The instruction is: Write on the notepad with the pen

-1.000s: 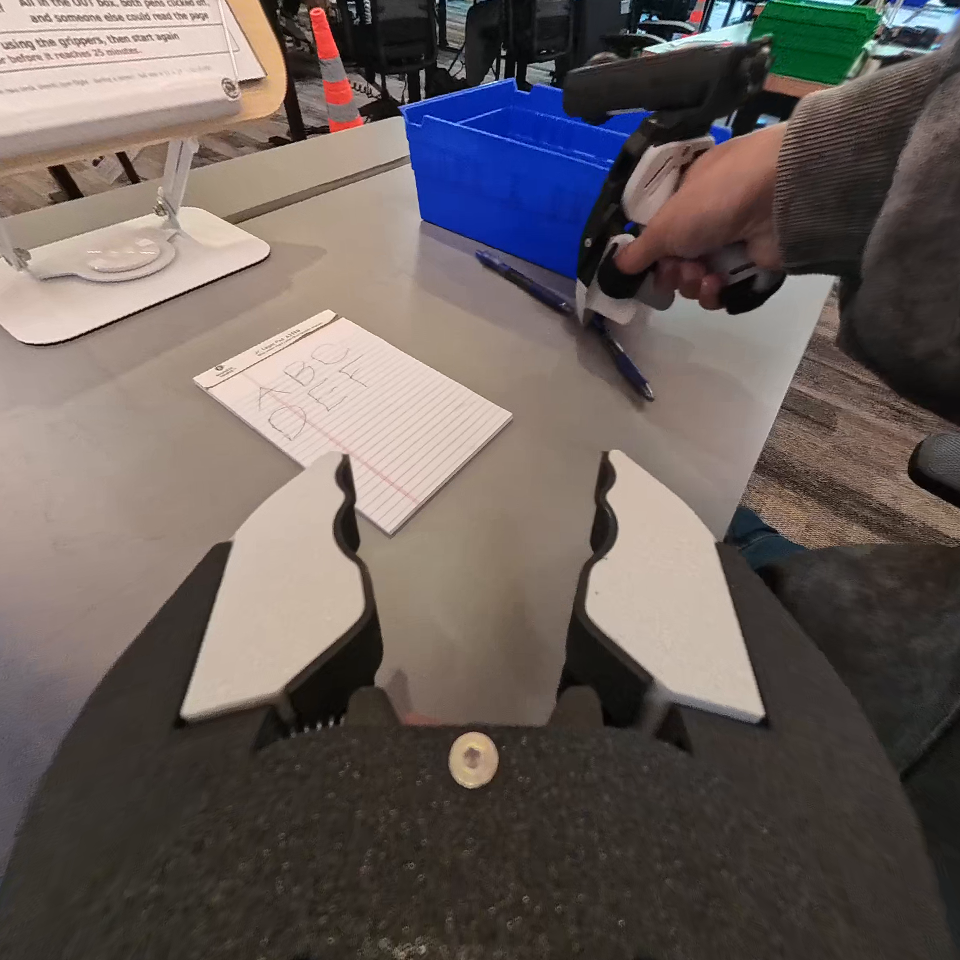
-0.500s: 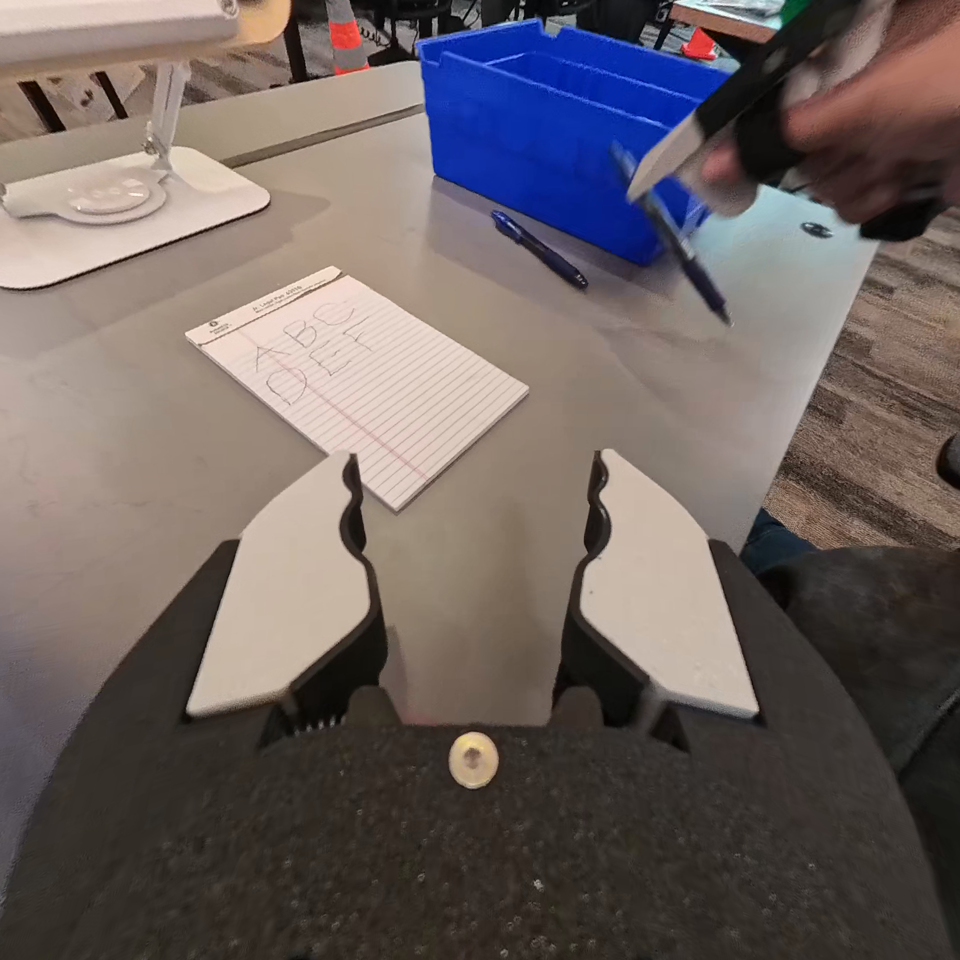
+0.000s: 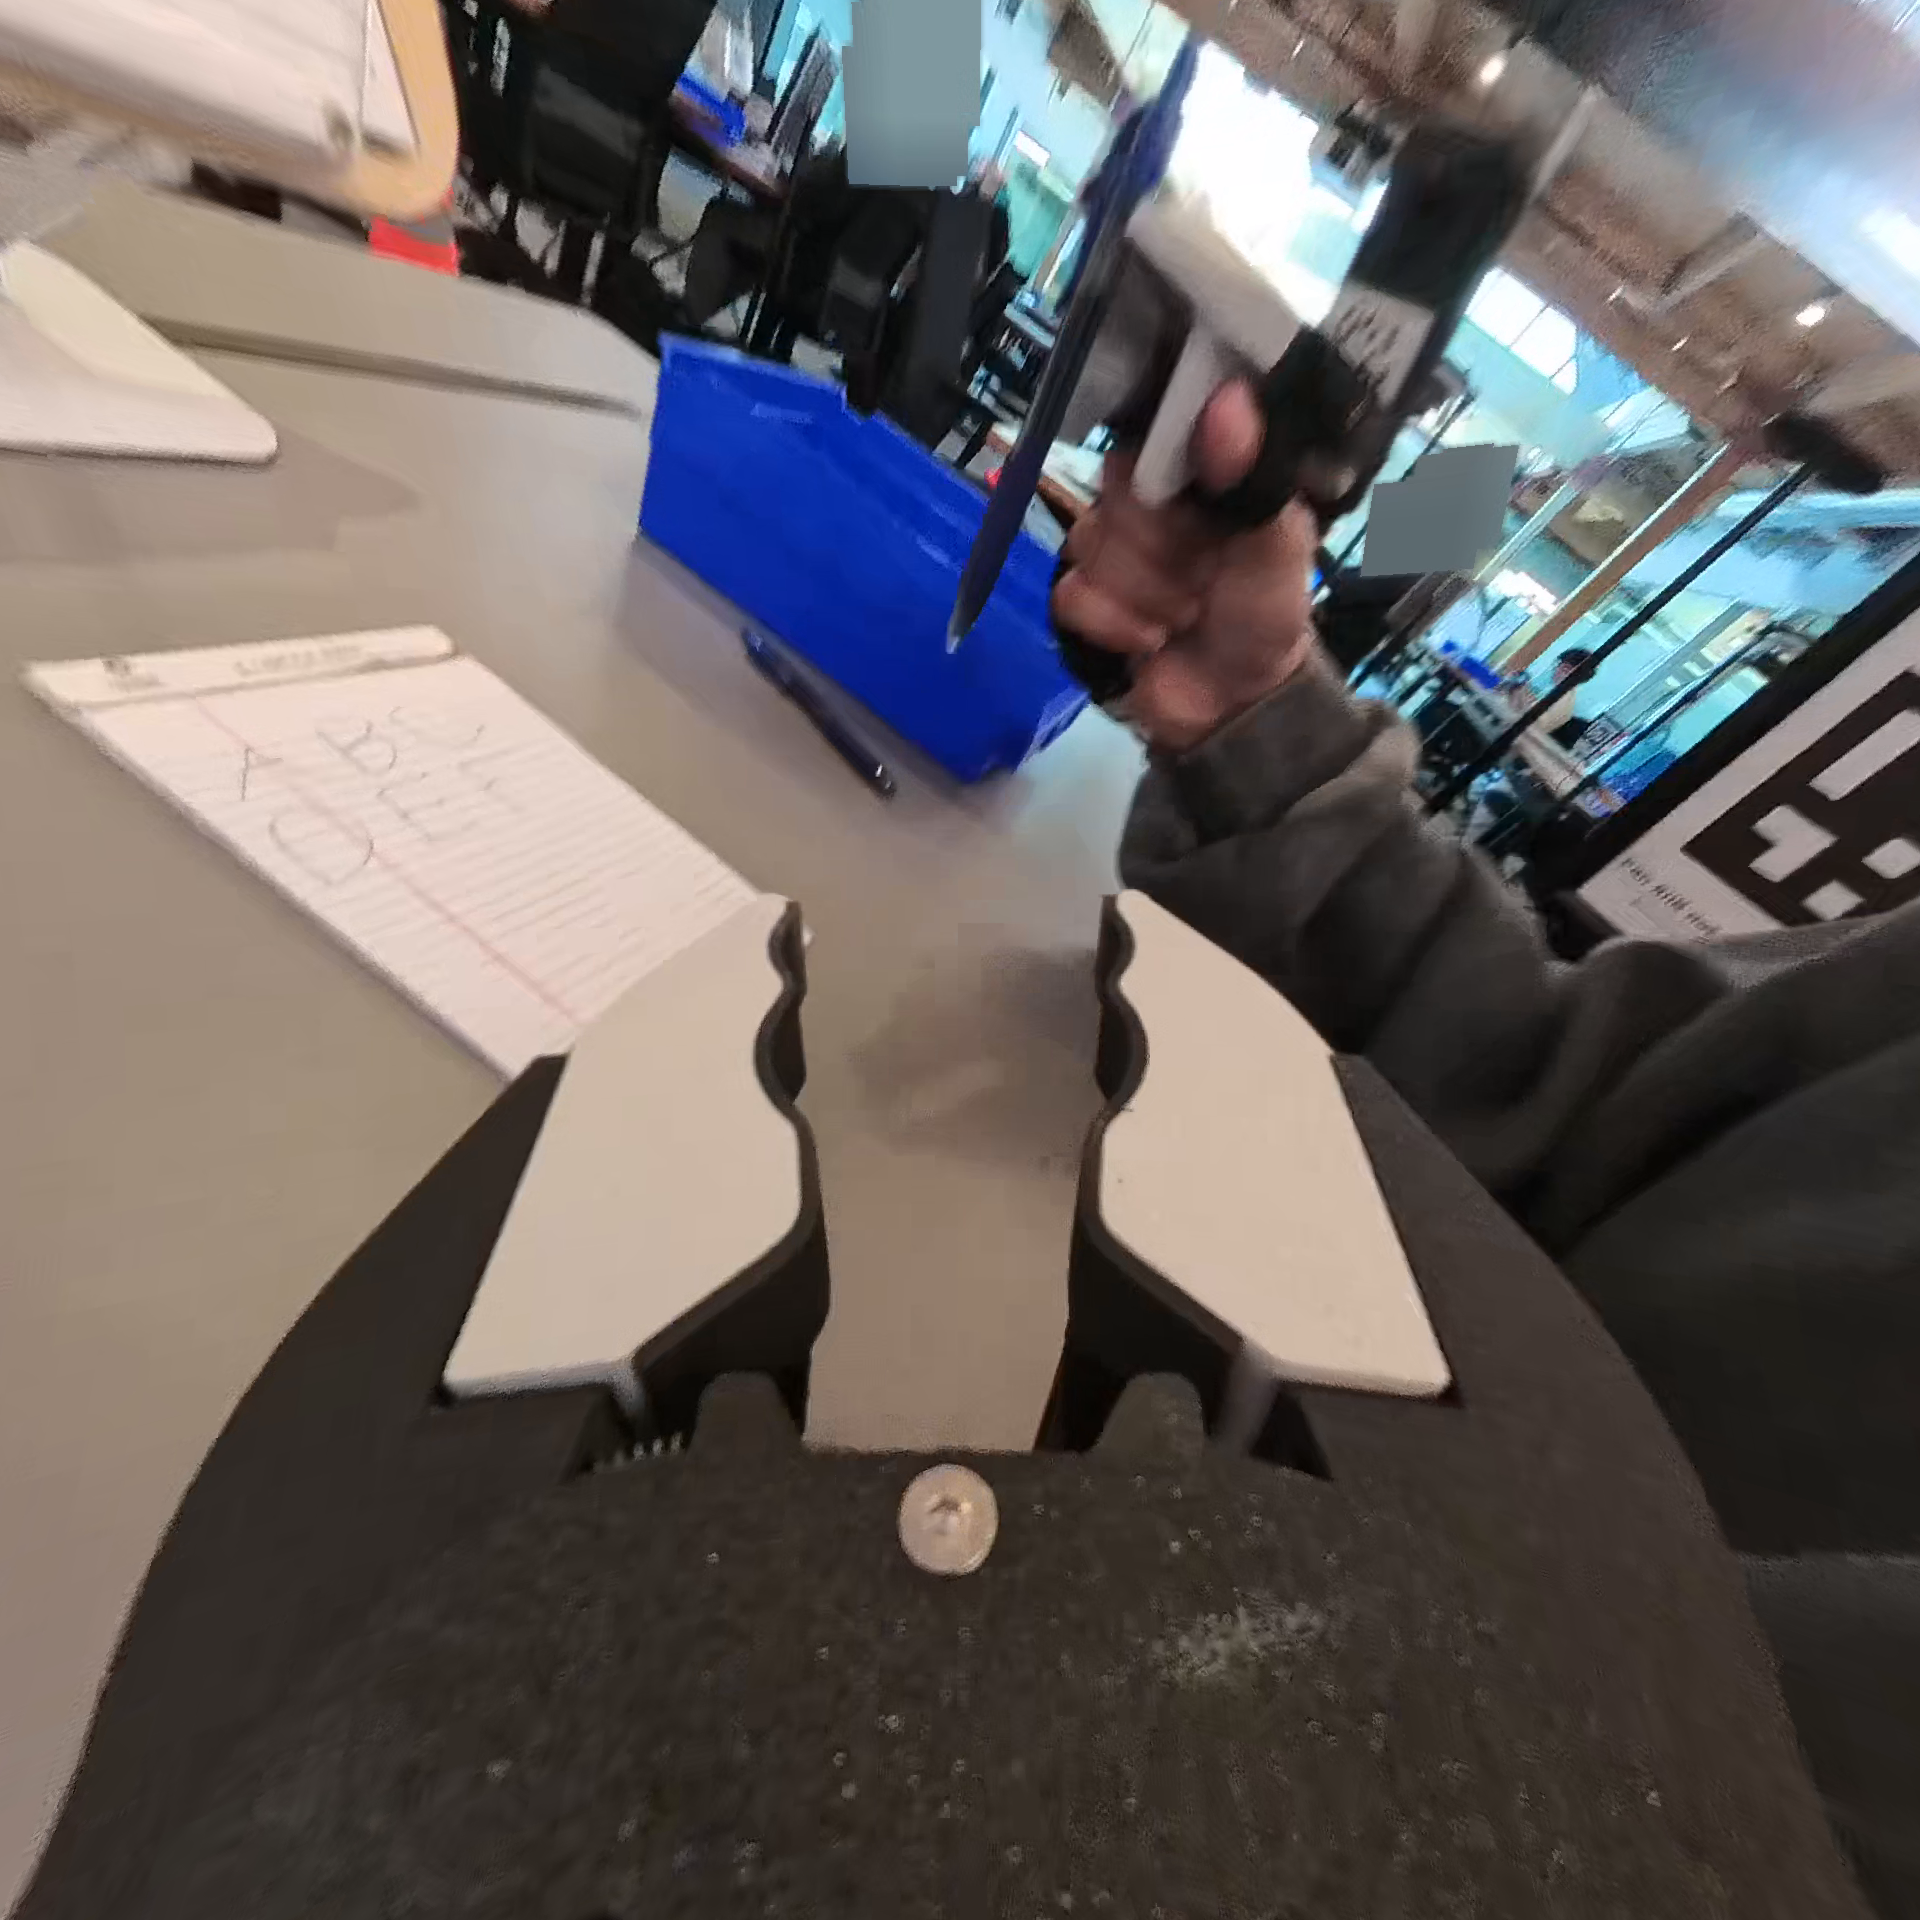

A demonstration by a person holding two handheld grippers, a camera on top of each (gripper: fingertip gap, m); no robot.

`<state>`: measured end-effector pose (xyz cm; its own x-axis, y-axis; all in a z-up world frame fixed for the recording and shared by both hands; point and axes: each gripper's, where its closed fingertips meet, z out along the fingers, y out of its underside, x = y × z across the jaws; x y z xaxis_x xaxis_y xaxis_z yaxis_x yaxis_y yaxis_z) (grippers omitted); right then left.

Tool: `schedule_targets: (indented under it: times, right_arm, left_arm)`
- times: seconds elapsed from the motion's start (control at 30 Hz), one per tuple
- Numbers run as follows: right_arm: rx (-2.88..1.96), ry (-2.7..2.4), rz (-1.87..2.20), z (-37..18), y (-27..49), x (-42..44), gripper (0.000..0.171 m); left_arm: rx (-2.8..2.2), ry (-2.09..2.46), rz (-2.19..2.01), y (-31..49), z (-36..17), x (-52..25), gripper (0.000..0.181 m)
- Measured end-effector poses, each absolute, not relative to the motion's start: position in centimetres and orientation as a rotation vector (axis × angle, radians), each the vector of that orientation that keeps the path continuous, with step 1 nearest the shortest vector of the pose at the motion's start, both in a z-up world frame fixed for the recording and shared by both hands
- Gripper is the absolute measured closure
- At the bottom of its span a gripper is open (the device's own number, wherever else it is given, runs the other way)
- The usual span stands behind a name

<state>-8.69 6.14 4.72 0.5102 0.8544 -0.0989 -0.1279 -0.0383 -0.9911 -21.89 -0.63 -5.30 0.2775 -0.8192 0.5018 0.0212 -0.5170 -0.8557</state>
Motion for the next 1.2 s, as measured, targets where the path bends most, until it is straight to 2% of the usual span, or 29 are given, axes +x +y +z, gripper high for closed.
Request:
schedule_targets:
  times: [0.17, 0.23, 0.27, 0.3, 0.53, 0.7, 1.2]
  right_arm:
    - [-1.356, -0.807, 0.946, 3.1, 6.6, -11.1, 0.156]
    - [-1.297, -0.843, 0.994, 3.5, 6.0, -11.9, 0.156]
    - [-1.278, -0.846, 0.995, 3.7, 6.0, -12.0, 0.156]
    - [-1.259, -0.858, 0.979, 3.8, 5.9, -12.2, 0.156]
    - [-1.217, -0.89, 0.884, 3.8, 5.2, -13.6, 0.157]
    - [-1.227, -0.868, 0.913, 3.9, 4.6, -14.2, 0.156]
    - [-1.192, -0.767, 1.045, 4.9, 4.5, -14.3, 0.158]
  left_arm:
    - [-1.669, 0.86, -1.284, 1.1, 1.0, -21.5, 0.137]
    - [-1.615, 0.946, -1.277, 1.6, 4.1, -20.2, 0.157]
    - [-1.584, 0.992, -1.256, 2.0, 5.6, -19.5, 0.174]
    - [-1.545, 1.036, -1.229, 2.5, 6.9, -18.6, 0.181]
    - [-1.427, 1.255, -1.185, 4.1, 10.6, -12.6, 0.181]
    - [-1.359, 1.374, -1.17, 2.9, 9.6, -11.0, 0.181]
    - [-1.403, 1.351, -1.262, 3.7, 7.3, -11.1, 0.181]
